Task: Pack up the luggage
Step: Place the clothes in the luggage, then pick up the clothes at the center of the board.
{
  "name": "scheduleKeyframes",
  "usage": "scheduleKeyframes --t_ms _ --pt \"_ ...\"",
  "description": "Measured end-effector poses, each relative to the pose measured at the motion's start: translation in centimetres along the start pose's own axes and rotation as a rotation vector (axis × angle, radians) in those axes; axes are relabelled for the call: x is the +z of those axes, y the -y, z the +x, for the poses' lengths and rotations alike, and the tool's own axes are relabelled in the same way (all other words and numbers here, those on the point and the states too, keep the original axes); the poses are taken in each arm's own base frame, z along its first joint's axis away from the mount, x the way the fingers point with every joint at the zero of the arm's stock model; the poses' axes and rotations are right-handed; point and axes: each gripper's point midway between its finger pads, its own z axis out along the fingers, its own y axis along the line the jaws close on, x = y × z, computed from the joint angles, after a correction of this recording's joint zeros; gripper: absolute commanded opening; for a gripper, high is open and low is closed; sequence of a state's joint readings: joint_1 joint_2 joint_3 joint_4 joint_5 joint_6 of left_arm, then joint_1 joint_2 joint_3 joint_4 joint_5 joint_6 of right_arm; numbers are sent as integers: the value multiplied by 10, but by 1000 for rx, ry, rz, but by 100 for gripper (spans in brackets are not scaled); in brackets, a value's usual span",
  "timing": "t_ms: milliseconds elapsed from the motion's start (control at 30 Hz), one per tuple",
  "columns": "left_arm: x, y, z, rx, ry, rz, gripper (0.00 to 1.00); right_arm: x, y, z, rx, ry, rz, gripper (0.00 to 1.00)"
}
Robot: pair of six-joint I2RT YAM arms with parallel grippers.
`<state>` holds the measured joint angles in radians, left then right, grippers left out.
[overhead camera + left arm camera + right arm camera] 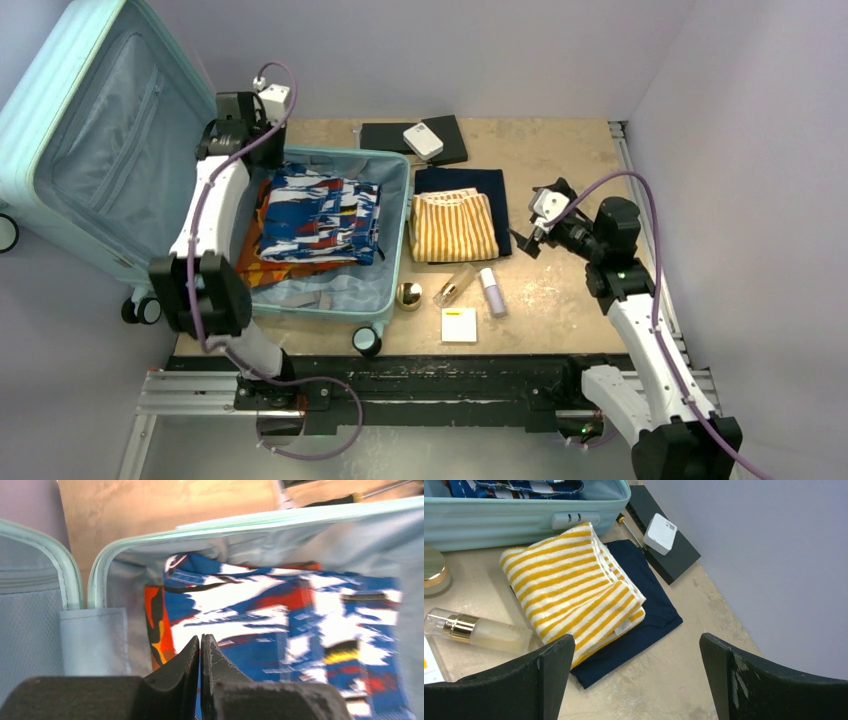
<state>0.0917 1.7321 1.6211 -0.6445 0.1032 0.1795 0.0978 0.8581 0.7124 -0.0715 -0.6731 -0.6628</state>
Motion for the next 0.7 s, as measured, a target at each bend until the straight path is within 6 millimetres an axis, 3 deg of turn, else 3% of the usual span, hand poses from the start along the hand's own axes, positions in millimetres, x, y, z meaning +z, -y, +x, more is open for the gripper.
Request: scheduleKeyframes --t_ms 100,167,233,333,467,700 --pt "-49 38 -17 90 103 73 4 3 2 -4 -2 6 -13 99" --pt "-73 80 -10 179 130 179 4 7 3 -5 2 5 -21 99" --pt "-82 115 6 250 121 288 4 13 5 -2 9 -6 -27 99" --pt "-75 150 52 310 18 409 3 22 7 4 32 -26 -37 99" --pt "-55 166 109 329 -132 468 2 28 8 10 62 -44 -40 99" --pt "-34 186 150 376 -237 500 0 29 8 0 54 -17 -35 99"
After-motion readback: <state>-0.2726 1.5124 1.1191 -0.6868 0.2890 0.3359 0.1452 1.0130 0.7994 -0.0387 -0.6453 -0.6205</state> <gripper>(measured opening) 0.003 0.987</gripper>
